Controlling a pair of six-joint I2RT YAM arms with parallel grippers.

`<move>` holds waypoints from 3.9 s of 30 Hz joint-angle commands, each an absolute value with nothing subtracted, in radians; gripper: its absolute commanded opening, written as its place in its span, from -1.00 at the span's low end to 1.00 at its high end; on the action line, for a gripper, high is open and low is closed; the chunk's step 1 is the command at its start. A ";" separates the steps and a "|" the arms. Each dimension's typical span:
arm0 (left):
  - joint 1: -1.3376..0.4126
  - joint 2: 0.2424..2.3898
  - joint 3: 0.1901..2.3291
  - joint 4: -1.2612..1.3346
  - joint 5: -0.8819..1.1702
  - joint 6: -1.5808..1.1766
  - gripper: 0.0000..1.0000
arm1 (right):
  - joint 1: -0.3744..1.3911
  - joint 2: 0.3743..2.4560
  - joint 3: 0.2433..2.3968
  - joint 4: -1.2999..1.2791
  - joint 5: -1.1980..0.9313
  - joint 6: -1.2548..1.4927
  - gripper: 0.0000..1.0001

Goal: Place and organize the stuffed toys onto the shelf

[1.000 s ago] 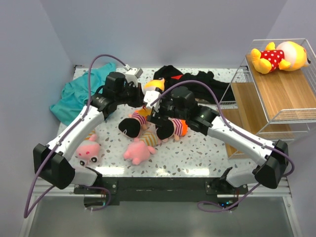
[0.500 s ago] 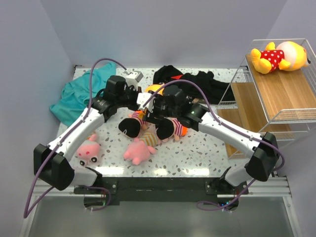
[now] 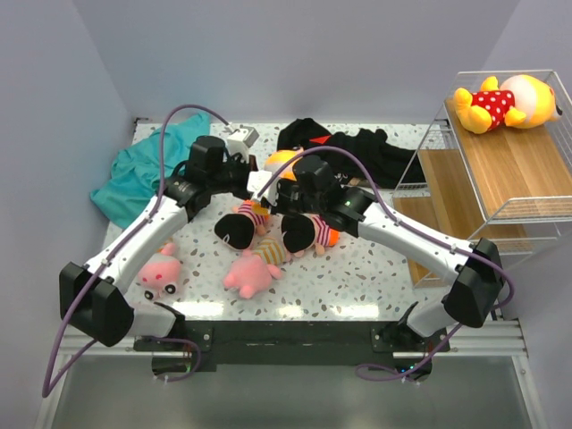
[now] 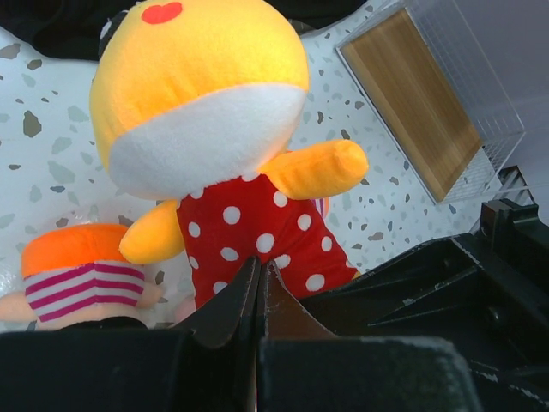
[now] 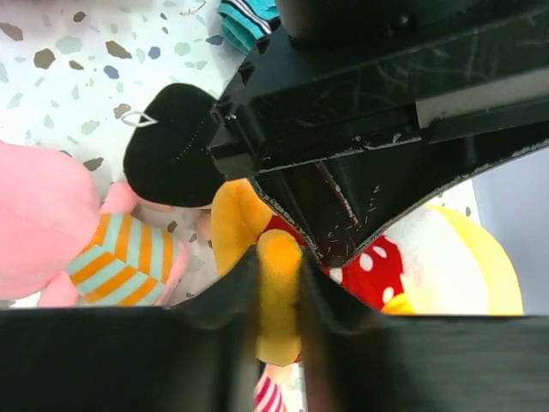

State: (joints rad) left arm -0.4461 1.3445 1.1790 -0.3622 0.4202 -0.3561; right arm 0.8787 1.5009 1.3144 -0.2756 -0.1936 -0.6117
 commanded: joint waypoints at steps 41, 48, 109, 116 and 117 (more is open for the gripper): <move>-0.388 1.189 1.152 -0.374 0.002 -0.357 0.99 | 0.884 1.157 2.009 -0.489 0.459 -0.529 -1.00; -0.388 1.187 1.149 -0.374 0.002 -0.354 1.00 | 0.884 1.166 2.163 -0.520 0.425 -0.555 -1.00; -0.387 1.184 1.140 -0.364 0.026 -0.353 1.00 | 0.703 0.876 1.598 -0.701 1.006 -1.002 -0.99; -0.385 1.180 1.135 -0.367 0.021 -0.354 1.00 | 0.703 0.862 1.589 -0.692 1.008 -0.983 -0.49; -0.385 1.180 1.135 -0.367 0.021 -0.354 1.00 | 0.703 0.861 1.591 -0.693 1.006 -0.979 -0.45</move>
State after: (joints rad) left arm -0.3927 1.1927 1.1458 -0.4053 0.0185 -0.3733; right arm 0.7055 0.8742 1.5902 -0.7017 0.9710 -0.8890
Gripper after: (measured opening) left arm 0.996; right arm 0.245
